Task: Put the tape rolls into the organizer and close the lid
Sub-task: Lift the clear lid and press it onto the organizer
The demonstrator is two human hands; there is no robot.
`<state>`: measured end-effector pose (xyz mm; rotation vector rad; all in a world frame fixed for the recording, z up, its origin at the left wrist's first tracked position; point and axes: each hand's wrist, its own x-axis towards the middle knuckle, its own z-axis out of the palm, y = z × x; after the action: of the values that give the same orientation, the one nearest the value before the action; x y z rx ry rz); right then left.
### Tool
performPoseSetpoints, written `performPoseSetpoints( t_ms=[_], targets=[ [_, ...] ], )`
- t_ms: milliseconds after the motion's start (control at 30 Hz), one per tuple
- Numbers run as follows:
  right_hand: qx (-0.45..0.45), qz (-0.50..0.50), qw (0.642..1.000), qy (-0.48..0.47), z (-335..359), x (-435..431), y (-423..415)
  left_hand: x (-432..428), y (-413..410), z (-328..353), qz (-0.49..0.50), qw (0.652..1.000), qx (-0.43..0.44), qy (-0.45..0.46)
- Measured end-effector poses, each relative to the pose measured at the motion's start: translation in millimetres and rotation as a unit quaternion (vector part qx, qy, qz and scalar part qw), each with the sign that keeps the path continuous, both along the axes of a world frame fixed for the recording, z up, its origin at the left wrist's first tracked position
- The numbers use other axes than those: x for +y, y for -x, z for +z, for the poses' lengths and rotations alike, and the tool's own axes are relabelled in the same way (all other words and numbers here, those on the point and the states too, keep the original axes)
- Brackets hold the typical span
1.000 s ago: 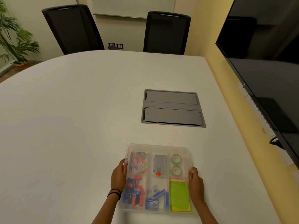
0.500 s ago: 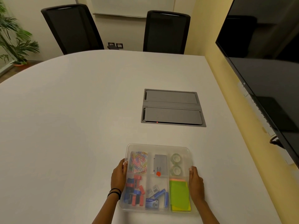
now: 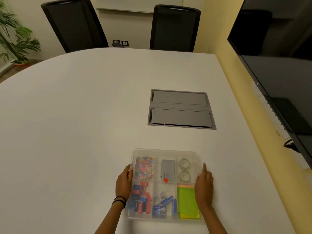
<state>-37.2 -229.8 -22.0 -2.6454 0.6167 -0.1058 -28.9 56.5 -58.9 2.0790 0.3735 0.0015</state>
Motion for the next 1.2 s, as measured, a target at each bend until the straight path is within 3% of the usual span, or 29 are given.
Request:
performPoseSetpoints(
  t_ms=[100, 200, 300, 733, 967, 1200],
  targets=[
    [-0.040, 0.119, 0.990, 0.066, 9, 20, -16, 0, 0, 0, -0.001, 1.000, 0.001, -0.003],
    [-0.001, 0.285, 0.957, 0.063, 9, 47, -29, 0, 1, 1, -0.001, 1.000, 0.000, 0.000],
    [0.041, 0.359, 0.930, 0.061, -3, 66, -35, -1, 1, 3, -0.001, 1.000, -0.002, -0.002],
    [0.052, 0.356, 0.931, 0.070, -15, 70, -37, -2, -16, 13, 0.000, 1.000, 0.005, -0.006],
    [0.048, 0.358, 0.929, 0.079, -16, 71, -39, 2, -86, 31, 0.042, 0.996, 0.042, 0.062],
    [0.051, 0.354, 0.929, 0.097, -16, 71, -38, 7, -96, 27, 0.045, 0.988, 0.074, 0.131]
  ],
)
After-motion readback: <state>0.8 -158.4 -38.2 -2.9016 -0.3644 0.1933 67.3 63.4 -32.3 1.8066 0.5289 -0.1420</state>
